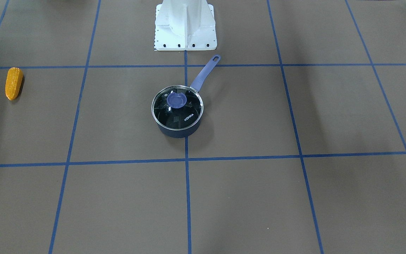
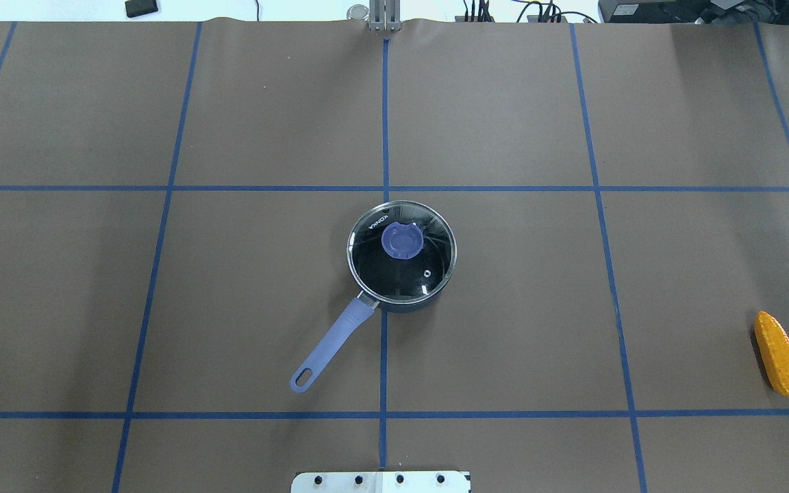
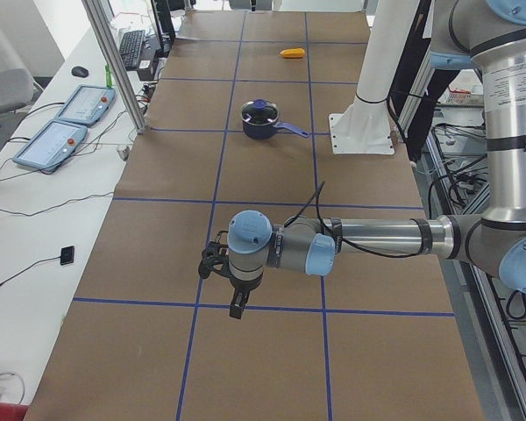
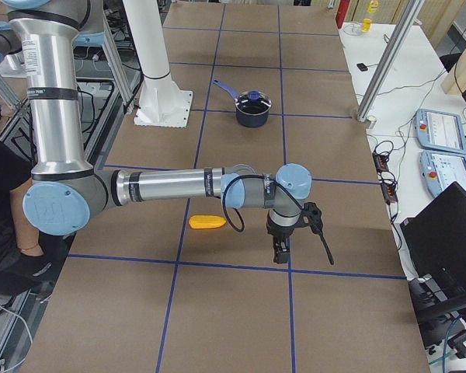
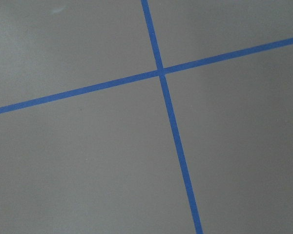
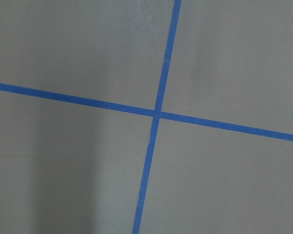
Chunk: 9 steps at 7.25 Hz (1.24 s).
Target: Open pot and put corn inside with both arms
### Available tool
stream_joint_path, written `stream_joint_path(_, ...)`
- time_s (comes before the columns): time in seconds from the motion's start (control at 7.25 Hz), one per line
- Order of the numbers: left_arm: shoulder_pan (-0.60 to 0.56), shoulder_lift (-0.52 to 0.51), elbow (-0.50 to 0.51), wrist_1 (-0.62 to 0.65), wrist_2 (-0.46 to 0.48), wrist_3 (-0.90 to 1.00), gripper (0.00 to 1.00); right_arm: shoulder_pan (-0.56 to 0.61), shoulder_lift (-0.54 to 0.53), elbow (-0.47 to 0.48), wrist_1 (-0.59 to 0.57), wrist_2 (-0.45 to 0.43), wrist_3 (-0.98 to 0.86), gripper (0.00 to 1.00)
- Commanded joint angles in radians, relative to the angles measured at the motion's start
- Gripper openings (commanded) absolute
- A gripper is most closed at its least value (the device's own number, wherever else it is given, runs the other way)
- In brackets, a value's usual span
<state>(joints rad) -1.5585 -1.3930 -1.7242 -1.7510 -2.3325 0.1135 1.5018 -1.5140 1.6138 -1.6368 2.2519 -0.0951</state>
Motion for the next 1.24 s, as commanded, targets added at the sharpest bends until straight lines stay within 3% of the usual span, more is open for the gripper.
stream_joint_path(0.0,0.000,0.000,-0.017,0.005,-0.005,-0.002,0.98,0.000,0.000,0.000,0.000,0.000,0.000,1.00)
stream_joint_path(0.41,0.000,-0.012,-0.032,0.002,-0.016,-0.008,0.98,0.000,0.002,0.000,0.000,-0.002,0.002,1.00)
stream_joint_path(0.69,0.000,-0.015,-0.102,-0.010,-0.015,-0.009,0.98,0.000,0.014,0.008,0.000,-0.002,0.005,1.00)
stream_joint_path(0.83,0.000,-0.084,-0.097,-0.071,-0.010,-0.015,0.98,0.000,0.032,0.027,0.002,0.003,0.005,1.00)
stream_joint_path(1.1,-0.002,-0.070,-0.097,-0.123,-0.101,-0.009,0.98,0.000,0.067,0.127,0.002,-0.003,0.006,1.00)
